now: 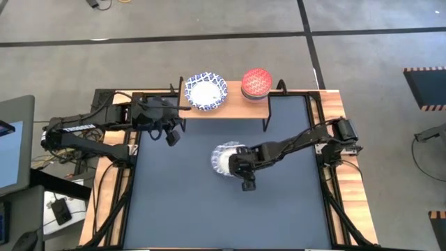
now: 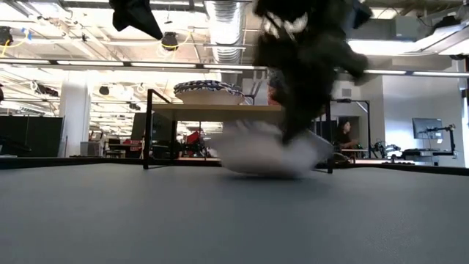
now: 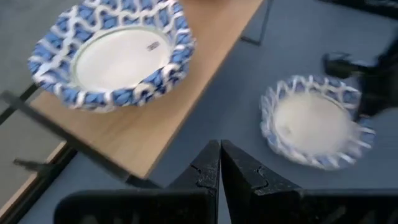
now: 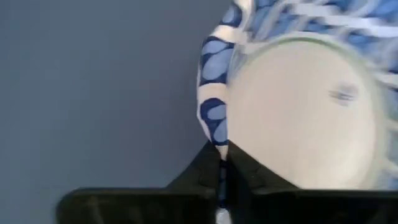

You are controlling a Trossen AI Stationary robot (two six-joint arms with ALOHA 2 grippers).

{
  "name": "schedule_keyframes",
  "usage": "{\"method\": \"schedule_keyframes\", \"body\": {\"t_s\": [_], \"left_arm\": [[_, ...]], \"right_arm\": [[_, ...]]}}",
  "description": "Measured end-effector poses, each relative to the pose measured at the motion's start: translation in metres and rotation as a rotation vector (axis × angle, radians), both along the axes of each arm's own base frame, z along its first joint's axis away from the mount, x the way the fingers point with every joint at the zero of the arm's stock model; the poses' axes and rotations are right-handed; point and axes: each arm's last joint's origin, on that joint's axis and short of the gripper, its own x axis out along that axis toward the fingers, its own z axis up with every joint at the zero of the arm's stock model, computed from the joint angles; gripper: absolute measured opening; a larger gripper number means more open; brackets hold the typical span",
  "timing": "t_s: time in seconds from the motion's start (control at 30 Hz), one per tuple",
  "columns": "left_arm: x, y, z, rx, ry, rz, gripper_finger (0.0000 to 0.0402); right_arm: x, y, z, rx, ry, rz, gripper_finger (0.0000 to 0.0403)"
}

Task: Place and stack bowls onto a shelf
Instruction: Stack the white bowl on top of the other white bowl on the shelf

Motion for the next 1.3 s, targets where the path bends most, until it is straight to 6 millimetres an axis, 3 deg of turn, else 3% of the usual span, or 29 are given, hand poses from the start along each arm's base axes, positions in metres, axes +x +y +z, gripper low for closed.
{"method": "schedule_keyframes", "body": {"t_s": [0.13,0.43,0.6,0.83,1.03,1.3], "left_arm": [[-0.002,-0.001,0.000,0.006,-0.010,0.066,0.0000],[-0.014,-0.002,0.005,-0.008,-0.055,0.156,0.0000],[-0.023,-0.005,0.008,0.008,-0.076,0.200,0.0000],[-0.031,-0.009,0.010,-0.001,-0.100,0.227,0.0000],[-0.032,-0.009,0.009,-0.027,-0.103,0.252,0.0000],[-0.036,-0.011,0.004,-0.073,-0.067,0.286,0.0000]], "right_arm": [[0.014,-0.009,0.043,0.006,-0.130,-0.001,0.0024],[0.035,-0.033,0.165,-0.080,-0.454,0.078,0.0022],[0.036,-0.064,0.199,-0.237,-0.557,0.035,0.0022],[0.035,-0.115,0.211,-0.406,-0.601,0.000,0.0022],[0.055,-0.162,0.192,-0.517,-0.622,-0.030,0.0026],[0.064,-0.194,0.156,-0.493,-0.493,-0.050,0.0030]]}}
